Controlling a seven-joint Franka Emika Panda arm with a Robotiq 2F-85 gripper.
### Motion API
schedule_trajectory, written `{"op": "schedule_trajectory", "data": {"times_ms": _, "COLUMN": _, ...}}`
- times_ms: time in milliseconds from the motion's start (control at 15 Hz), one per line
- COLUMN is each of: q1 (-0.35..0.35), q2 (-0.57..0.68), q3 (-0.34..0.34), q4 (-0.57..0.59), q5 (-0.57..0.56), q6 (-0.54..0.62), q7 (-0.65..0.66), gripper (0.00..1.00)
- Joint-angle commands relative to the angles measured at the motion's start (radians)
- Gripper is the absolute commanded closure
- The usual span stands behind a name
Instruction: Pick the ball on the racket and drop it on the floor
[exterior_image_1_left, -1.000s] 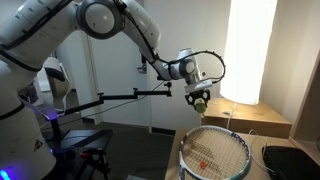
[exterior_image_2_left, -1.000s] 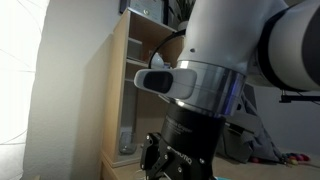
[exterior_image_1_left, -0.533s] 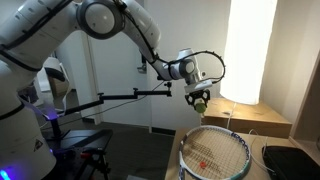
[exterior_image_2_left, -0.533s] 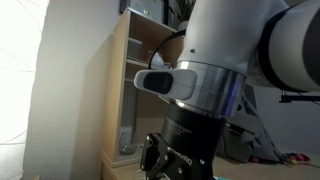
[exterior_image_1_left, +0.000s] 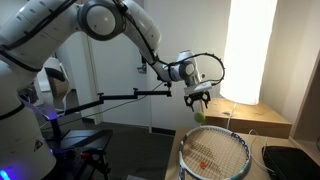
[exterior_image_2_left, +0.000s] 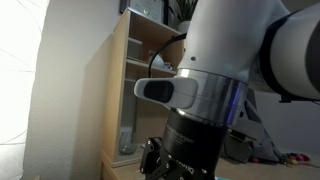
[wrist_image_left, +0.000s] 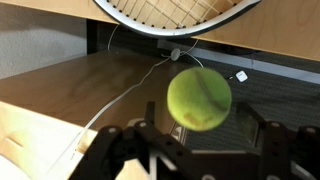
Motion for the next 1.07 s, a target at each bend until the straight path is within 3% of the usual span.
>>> {"op": "schedule_trajectory", "data": {"times_ms": 0, "q1": 0.02, "q2": -0.003, "q3": -0.018, "q4": 0.006, "q5": -0.004, "q6": -0.011, "q7": -0.002, "gripper": 0.0}}
{"op": "schedule_trajectory", "data": {"times_ms": 1000, "q1": 0.014, "q2": 0.002, "q3": -0.011, "q4": 0.003, "q5": 0.007, "q6": -0.001, "q7": -0.004, "gripper": 0.0}}
